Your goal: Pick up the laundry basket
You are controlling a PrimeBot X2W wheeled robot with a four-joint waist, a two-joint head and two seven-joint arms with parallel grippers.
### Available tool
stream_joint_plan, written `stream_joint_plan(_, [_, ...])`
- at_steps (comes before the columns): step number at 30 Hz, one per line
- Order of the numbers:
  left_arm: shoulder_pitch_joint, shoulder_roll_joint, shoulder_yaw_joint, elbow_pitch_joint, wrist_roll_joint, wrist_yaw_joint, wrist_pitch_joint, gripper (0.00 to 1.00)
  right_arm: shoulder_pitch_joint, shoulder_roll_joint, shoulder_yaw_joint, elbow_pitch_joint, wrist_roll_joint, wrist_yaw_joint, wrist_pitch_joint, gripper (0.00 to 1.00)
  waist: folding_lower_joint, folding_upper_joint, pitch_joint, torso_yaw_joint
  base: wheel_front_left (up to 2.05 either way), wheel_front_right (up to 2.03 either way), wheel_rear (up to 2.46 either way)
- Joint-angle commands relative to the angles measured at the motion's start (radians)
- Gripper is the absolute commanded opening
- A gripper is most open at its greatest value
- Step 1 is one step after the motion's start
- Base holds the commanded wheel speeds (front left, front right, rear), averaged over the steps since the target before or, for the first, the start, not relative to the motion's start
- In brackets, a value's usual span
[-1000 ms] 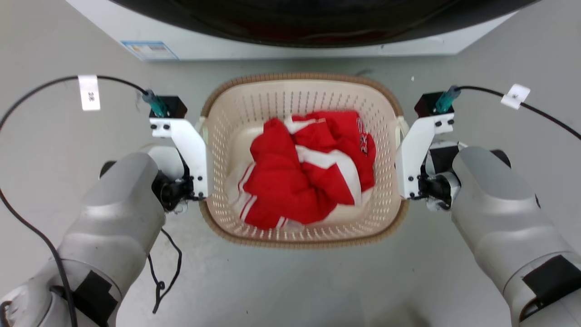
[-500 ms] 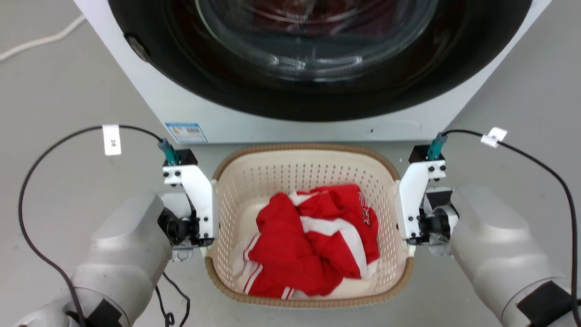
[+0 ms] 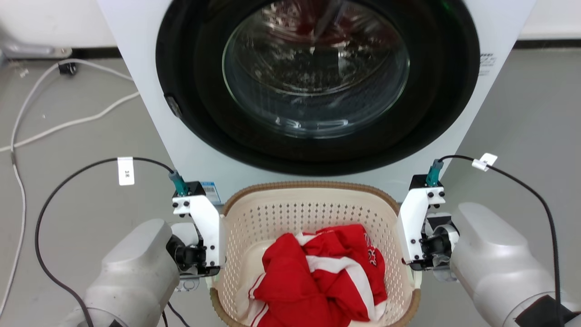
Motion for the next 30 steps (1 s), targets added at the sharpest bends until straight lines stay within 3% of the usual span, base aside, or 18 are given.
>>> stream_joint_plan(1, [0.008, -0.056, 0.001, -0.024, -0.02, -0.016, 0.003, 0.0, 0.018, 0.052, 0.002, -0.016, 0.013, 0.016, 0.01, 0.0, 0.0003, 0.0, -0.047, -0.005, 0.0, 0.0, 0.0])
stream_joint_plan(16, [0.026, -0.061, -0.015, -0.005, -0.041, -0.016, -0.011, 0.0, 0.047, 0.051, 0.006, -0.008, -0.011, 0.016, 0.005, 0.0, 0.0003, 0.0, -0.14, -0.008, 0.0, 0.0, 0.0])
stream_joint_plan(30, [0.052, -0.095, -0.016, 0.05, -0.056, -0.016, -0.042, 0.0, 0.074, 0.05, -0.004, -0.008, -0.017, 0.016, -0.015, 0.0, 0.0003, 0.0, -0.147, -0.004, 0.0, 0.0, 0.0])
